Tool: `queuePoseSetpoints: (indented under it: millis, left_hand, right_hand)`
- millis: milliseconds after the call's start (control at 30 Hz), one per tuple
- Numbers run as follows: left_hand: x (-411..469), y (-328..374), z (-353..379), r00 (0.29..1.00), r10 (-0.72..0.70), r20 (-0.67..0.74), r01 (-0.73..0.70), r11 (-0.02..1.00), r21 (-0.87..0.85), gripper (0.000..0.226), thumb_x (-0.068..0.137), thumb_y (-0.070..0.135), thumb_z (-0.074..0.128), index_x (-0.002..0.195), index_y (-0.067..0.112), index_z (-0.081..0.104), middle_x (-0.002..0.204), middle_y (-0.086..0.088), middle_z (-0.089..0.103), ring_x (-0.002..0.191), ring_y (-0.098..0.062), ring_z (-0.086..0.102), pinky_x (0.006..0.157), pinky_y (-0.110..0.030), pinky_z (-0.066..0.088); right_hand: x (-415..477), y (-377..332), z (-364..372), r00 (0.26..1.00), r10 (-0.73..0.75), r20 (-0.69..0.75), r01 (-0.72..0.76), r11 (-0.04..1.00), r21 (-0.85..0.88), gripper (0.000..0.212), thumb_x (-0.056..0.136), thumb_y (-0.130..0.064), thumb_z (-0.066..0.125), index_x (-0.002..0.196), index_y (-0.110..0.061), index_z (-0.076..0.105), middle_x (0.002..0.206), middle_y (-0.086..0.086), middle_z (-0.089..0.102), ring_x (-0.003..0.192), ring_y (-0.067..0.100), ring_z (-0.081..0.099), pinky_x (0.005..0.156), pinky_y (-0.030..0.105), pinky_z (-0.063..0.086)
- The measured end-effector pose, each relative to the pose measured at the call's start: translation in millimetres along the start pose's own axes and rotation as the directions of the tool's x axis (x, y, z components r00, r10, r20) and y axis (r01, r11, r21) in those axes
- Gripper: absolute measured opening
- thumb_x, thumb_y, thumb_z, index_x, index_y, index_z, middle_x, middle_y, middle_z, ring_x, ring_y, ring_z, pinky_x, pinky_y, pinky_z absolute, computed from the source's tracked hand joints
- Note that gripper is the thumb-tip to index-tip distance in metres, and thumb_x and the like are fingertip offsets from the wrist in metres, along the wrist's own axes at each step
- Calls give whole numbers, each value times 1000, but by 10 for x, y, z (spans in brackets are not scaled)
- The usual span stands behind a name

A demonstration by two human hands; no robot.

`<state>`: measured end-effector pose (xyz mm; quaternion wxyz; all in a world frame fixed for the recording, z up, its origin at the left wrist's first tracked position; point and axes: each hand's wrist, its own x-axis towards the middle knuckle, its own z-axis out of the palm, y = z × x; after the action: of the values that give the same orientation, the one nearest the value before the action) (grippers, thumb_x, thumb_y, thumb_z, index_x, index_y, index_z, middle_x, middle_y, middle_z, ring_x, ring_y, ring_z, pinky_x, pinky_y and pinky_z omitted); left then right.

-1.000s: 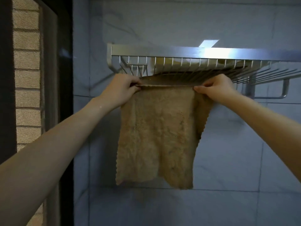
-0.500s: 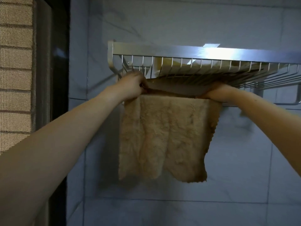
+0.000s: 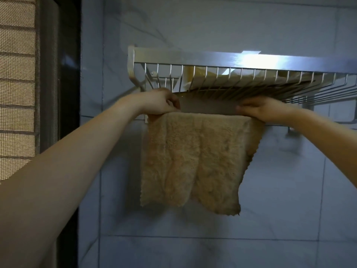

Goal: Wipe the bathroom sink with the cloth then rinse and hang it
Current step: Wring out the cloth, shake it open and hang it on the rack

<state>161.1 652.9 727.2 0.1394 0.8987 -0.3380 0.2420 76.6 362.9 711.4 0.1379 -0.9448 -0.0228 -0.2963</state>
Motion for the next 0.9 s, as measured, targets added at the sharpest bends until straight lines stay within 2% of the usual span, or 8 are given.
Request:
queuePoseSetpoints:
  millis: [133, 267, 400, 500, 567, 667, 800, 900]
  left_hand:
    - [-166, 19, 112, 979, 114, -166, -123, 991, -45, 28, 95, 39, 57, 99, 14, 69, 96, 1, 64, 93, -17, 59, 73, -30, 40]
    - [-338, -39, 154, 956, 216, -198, -224, 974, -19, 10, 85, 35, 70, 89, 25, 68, 87, 12, 64, 85, -5, 60, 77, -24, 48]
    - [-316, -47, 193, 920, 209, -332, -229, 973, -23, 13, 90, 29, 65, 90, 20, 73, 78, 12, 63, 79, -6, 60, 69, -23, 44]
    - [-221, -29, 231, 883, 131, -451, -156, 988, -19, 19, 92, 29, 61, 96, 16, 75, 85, 0, 71, 86, -18, 64, 76, -35, 50]
    - [-149, -10, 232, 918, 81, -387, -70, 997, 42, 20, 94, 27, 58, 100, 17, 74, 94, -6, 72, 93, -24, 65, 80, -37, 52]
    - [-141, 25, 206, 943, 53, -327, -35, 997, 63, 24, 96, 27, 55, 110, 15, 71, 111, -7, 70, 102, -24, 63, 83, -32, 48]
    - [-423, -15, 245, 902, 102, -420, -148, 986, -78, 26, 92, 40, 61, 106, 21, 71, 101, 8, 67, 92, -9, 60, 79, -26, 46]
    - [-513, -99, 337, 873, 200, -444, -208, 978, 31, 20, 87, 36, 69, 97, 20, 74, 92, 7, 66, 89, -12, 61, 79, -30, 49]
  right_hand:
    - [-251, -62, 29, 995, -101, -21, 103, 968, 228, 32, 88, -49, 50, 97, -22, 64, 92, -5, 62, 88, 11, 59, 70, 22, 43]
    - [-424, 9, 101, 964, -252, -85, 256, 966, 40, 11, 84, -34, 64, 92, -25, 64, 89, -1, 64, 86, 15, 62, 74, 30, 52]
    - [-394, 39, 159, 943, -140, -303, 195, 967, 162, 13, 89, -26, 64, 95, -18, 72, 86, -3, 68, 82, 12, 63, 69, 24, 49]
    - [-200, 0, 177, 877, -24, -479, 115, 980, 162, 23, 88, -28, 67, 96, -8, 75, 82, 6, 70, 75, 18, 64, 65, 24, 51]
    - [-50, -55, 182, 921, 47, -387, -15, 996, 85, 28, 89, -30, 66, 95, -4, 73, 91, 17, 72, 84, 31, 64, 73, 33, 50]
    - [-30, -147, 148, 974, 108, -197, -117, 993, -32, 32, 95, -35, 55, 106, -8, 69, 105, 18, 69, 91, 32, 61, 79, 35, 47]
    - [-480, -199, 193, 955, -140, -261, 160, 985, 58, 22, 94, -34, 53, 96, -19, 68, 82, 1, 66, 73, 15, 60, 60, 28, 46]
    - [-634, -133, 344, 913, -240, -329, 252, 968, -6, 25, 88, -28, 62, 113, -24, 64, 98, -13, 63, 85, 4, 57, 73, 17, 42]
